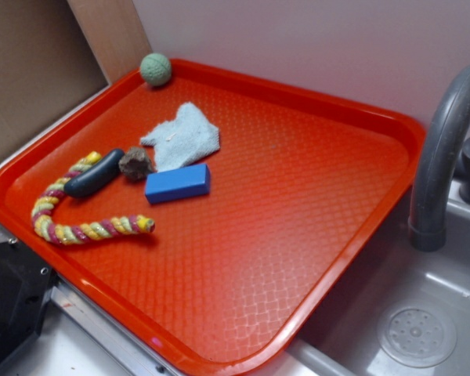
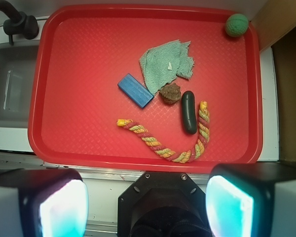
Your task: Grab the blue cloth.
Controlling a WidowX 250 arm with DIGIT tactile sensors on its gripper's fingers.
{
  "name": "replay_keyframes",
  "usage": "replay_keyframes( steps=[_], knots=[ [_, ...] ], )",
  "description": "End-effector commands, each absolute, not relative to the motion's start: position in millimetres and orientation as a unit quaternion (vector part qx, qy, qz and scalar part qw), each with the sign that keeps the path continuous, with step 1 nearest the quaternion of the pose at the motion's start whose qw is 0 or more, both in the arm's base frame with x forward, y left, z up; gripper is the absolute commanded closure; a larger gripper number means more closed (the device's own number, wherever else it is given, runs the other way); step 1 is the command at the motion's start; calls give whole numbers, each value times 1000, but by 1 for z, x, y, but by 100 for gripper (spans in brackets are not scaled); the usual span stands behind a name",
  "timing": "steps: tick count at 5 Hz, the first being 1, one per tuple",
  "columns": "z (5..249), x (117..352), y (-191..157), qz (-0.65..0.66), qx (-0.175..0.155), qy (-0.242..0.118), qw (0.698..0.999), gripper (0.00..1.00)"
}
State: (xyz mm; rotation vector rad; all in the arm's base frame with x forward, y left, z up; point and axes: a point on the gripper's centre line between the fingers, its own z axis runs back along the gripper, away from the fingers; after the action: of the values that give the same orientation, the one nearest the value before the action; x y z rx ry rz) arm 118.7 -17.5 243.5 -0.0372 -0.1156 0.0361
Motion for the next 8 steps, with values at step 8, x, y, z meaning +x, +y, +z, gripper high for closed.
replay_keyframes(
  steps=[8],
  knots=[
    [79, 260, 17, 5, 10, -56, 998, 0]
  ],
)
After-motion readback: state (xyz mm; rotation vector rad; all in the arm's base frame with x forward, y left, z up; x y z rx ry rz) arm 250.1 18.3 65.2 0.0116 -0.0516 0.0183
